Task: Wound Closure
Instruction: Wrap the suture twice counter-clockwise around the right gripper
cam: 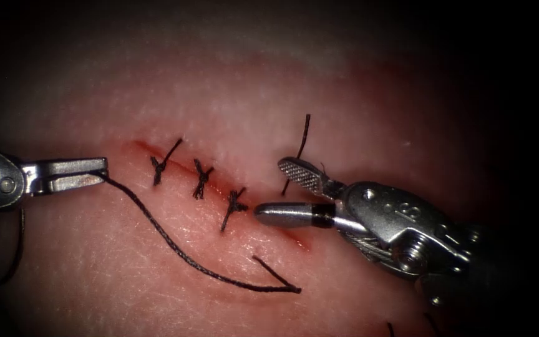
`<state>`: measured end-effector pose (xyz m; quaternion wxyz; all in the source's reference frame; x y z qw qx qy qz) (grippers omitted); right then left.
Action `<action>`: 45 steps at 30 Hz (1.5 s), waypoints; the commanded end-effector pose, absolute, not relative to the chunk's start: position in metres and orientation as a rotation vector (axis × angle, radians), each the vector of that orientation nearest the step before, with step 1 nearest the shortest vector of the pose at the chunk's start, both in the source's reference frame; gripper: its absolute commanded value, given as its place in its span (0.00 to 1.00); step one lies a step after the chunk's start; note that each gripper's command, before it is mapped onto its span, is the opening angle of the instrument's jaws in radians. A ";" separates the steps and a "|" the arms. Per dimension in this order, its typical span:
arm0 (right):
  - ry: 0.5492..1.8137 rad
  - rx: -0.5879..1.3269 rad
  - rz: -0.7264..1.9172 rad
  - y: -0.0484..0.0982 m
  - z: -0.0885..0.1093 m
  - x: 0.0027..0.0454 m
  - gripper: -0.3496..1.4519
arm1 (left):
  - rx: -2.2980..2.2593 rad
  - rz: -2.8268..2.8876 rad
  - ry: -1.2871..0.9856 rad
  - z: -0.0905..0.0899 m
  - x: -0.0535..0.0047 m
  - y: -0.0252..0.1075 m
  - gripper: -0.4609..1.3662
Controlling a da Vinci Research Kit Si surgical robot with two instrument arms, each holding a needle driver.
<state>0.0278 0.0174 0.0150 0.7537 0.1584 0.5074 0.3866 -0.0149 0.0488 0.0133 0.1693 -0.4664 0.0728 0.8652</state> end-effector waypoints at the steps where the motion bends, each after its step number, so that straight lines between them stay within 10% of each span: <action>1: 1.102 0.355 0.837 0.018 0.015 0.0279 0.00 | -1.335 2.457 0.202 0.013 -0.0150 0.049 0.06; 28: 1.147 0.535 0.484 0.014 0.016 0.0339 0.00 | -1.525 2.380 0.111 0.016 -0.0202 0.053 0.06; 45: 1.406 0.426 0.566 0.015 0.013 0.0351 0.00 | -1.514 2.359 0.054 0.024 -0.0222 0.051 0.06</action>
